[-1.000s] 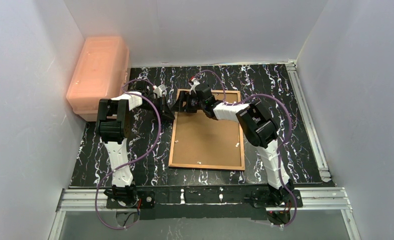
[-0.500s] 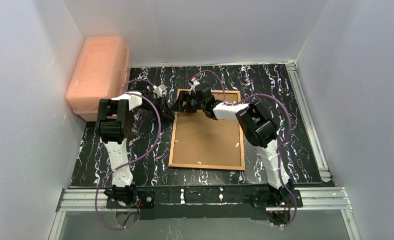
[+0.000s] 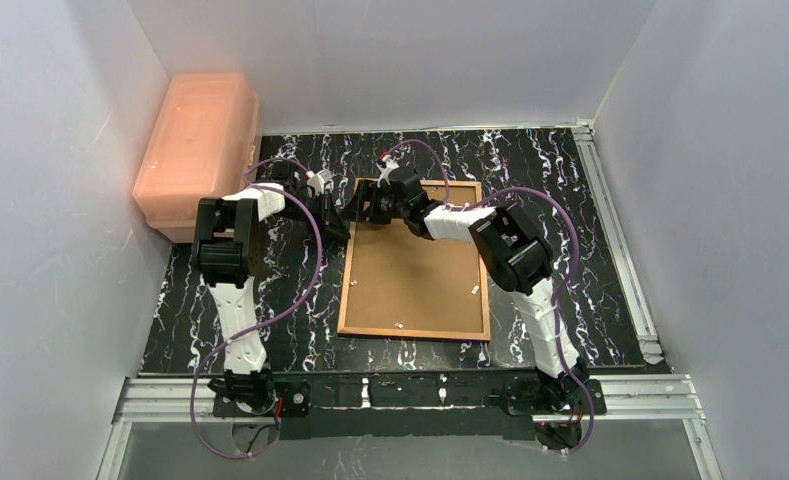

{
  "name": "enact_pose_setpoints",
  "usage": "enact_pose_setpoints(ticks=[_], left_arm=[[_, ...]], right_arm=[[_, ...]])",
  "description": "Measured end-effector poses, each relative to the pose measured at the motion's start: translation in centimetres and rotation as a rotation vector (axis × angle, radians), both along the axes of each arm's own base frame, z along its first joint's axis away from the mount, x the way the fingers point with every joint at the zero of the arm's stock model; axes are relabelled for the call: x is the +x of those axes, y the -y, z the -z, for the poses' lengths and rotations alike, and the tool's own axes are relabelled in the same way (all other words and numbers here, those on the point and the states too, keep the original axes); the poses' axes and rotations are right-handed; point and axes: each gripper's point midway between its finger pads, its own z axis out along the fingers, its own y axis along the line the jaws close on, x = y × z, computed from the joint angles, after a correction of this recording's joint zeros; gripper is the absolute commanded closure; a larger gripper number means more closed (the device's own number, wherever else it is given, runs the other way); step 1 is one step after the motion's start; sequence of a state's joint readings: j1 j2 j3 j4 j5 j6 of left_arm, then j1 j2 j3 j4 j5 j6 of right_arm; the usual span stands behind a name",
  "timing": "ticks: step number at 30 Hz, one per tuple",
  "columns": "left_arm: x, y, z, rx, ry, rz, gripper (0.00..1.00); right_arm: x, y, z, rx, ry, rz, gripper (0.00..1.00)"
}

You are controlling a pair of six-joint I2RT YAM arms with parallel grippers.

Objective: Put the photo into the frame

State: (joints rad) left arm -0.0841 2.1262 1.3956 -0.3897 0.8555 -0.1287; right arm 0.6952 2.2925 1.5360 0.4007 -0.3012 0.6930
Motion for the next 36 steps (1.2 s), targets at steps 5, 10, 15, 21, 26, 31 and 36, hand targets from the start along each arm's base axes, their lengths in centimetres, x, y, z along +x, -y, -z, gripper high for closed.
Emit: enact_pose_setpoints(ticks=[5, 10, 15, 21, 26, 31, 36], left_arm=[[0.01, 0.0, 0.0, 0.0, 0.001, 0.001, 0.94], [0.0, 0.0, 0.0, 0.0, 0.001, 0.001, 0.94], [0.0, 0.01, -0.02, -0.001, 0.001, 0.001, 0.94], [-0.01, 0.01, -0.04, -0.003, -0.003, -0.002, 0.94], [-0.01, 0.01, -0.05, -0.003, -0.004, -0.002, 0.94], [-0.03, 0.04, -0.09, -0.006, -0.006, -0.003, 0.94], [-0.06, 0.04, -0.09, -0.006, -0.007, -0.003, 0.94]], right_arm=[[0.04, -0.05, -0.06, 0.007, -0.006, 0.005, 0.19], [0.11, -0.07, 0.0, 0.009, -0.006, 0.009, 0.19], [0.19, -0.17, -0.01, 0.013, -0.002, 0.01, 0.2], [0.25, -0.29, 0.0, 0.016, -0.003, 0.008, 0.2], [0.27, -0.29, 0.0, 0.015, -0.002, 0.009, 0.2], [0.3, -0.29, -0.01, 0.016, -0.001, 0.01, 0.2], [0.33, -0.33, -0.1, 0.021, 0.004, 0.01, 0.19]])
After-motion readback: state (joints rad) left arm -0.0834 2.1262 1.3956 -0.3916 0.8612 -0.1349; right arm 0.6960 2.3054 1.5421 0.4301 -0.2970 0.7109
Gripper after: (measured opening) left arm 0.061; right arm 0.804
